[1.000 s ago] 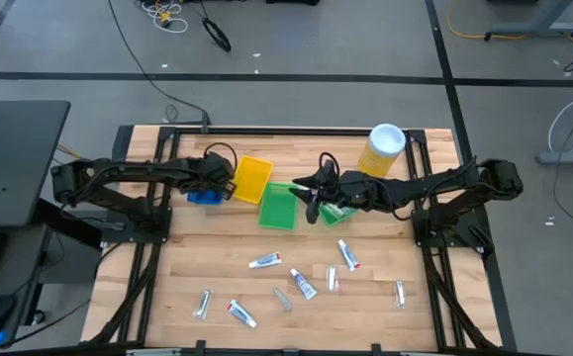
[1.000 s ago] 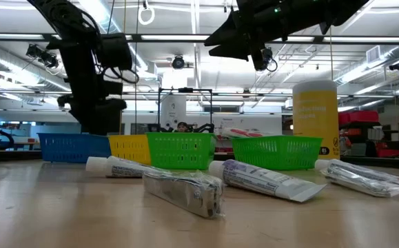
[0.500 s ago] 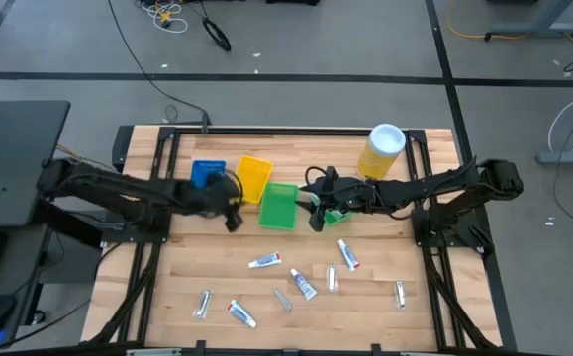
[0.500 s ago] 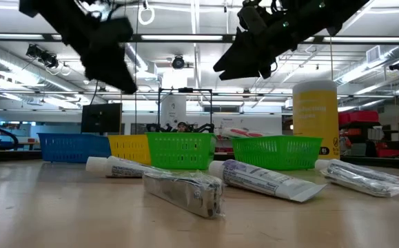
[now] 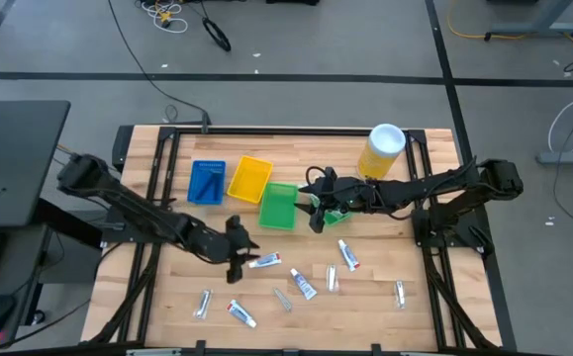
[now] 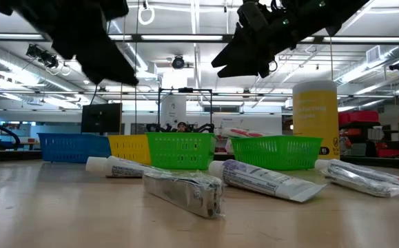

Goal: Pick & Place Travel size toiletries
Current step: Put the white toothpaste into the yellow bin

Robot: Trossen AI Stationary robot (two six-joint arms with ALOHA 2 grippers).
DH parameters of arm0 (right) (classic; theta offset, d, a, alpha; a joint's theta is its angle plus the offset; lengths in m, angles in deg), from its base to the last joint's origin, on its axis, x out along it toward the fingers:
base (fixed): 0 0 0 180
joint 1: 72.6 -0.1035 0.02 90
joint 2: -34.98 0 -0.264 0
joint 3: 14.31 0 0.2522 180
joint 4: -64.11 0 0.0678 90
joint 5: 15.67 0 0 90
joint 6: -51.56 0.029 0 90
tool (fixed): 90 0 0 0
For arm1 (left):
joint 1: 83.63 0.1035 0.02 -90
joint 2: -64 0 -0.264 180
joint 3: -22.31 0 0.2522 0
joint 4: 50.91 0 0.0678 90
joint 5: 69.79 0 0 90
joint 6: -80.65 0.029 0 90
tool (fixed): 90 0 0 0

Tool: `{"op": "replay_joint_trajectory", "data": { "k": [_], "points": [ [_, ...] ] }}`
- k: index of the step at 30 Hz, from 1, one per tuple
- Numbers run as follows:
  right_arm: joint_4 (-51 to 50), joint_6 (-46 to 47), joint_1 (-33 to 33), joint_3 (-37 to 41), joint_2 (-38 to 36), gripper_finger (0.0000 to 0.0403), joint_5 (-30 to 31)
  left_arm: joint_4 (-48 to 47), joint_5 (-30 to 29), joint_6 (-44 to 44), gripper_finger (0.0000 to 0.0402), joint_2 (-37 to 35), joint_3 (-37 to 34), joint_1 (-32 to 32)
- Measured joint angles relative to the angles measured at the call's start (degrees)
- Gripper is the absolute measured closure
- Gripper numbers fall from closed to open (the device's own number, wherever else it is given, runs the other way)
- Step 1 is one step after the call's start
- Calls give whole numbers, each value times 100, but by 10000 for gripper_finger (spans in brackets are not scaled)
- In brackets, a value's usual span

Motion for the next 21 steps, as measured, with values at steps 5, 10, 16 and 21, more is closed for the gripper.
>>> {"op": "replay_joint_trajectory", "data": {
  "k": [5,10,16,21],
  "points": [
    [-4,114,-2,0,0,170,-99,103,55,-317,263,590,2,-40],
    [-10,149,-2,0,0,170,-98,35,112,-301,236,647,2,-38],
    [-7,149,-2,0,0,170,-97,-73,335,-505,206,649,2,-27],
    [18,149,-2,0,0,170,-97,-66,-47,-213,200,649,2,6]
  ]
}}
